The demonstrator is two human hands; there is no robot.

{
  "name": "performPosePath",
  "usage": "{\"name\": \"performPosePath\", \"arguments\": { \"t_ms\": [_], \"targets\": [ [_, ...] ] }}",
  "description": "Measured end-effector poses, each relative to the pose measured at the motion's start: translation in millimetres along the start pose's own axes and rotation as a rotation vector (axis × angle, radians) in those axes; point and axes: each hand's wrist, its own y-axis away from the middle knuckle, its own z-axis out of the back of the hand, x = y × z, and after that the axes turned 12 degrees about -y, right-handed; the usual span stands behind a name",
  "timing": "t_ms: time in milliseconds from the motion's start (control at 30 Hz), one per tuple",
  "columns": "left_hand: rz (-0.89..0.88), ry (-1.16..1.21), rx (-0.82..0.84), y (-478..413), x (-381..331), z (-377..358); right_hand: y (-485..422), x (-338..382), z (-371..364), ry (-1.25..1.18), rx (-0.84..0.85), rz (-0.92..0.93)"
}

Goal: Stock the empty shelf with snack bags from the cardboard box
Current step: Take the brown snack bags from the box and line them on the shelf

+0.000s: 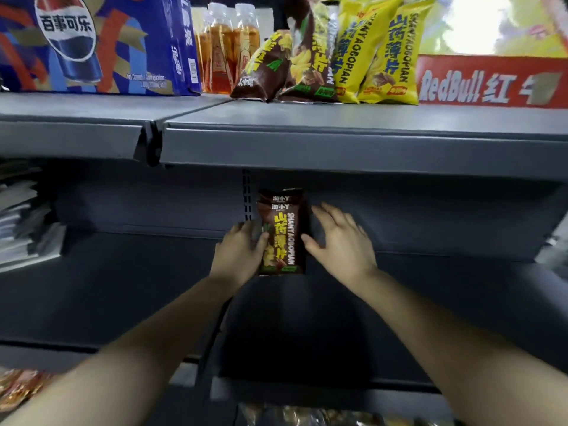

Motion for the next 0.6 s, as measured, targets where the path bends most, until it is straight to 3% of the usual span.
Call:
{"name": "performPosePath", "arguments": {
  "t_ms": [100,300,467,600],
  "targets": [
    [-0.101,0.012,-0.021,29.1,-37.8,5.7,41.5,-12.6,33.8,-0.026,0.014,-0.049],
    [-0.490,0.016,-0.119,102.7,-142.5,-20.3,142.8,-56.3,113.8,0.008,0.023,-0.164],
    [-0.520,0.121,-0.094,167.6,-238.5,-47.6,211.3,-100.5,170.3,0.074,0.054,-0.275],
    [-0.503,0.232,-0.023,225.9,-297.9,-70.6,267.2,-134.7,203.5,0.057,-0.023,-0.327]
  ]
}}
